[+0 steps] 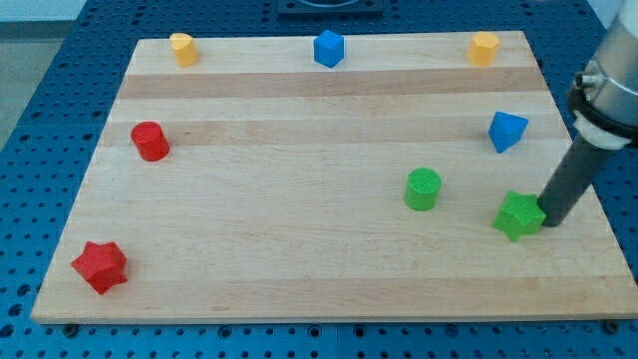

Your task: Slide the green star to the left

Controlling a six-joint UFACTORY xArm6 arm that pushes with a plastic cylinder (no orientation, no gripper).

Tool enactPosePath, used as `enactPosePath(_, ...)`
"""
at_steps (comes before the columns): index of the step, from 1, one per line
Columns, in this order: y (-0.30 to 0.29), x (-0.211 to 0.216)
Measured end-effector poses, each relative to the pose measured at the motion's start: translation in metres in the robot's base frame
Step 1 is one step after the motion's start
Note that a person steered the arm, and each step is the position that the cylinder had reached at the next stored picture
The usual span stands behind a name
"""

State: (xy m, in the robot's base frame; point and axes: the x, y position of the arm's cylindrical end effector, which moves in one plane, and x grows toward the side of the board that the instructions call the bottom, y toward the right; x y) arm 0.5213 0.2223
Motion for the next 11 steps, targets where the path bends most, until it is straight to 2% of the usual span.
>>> enactPosePath(3,-0.065,0.007)
enactPosePath(7,-0.192,0.007)
enactPosePath(9,-0.223,0.007)
enactPosePath(11,-0.222,0.007)
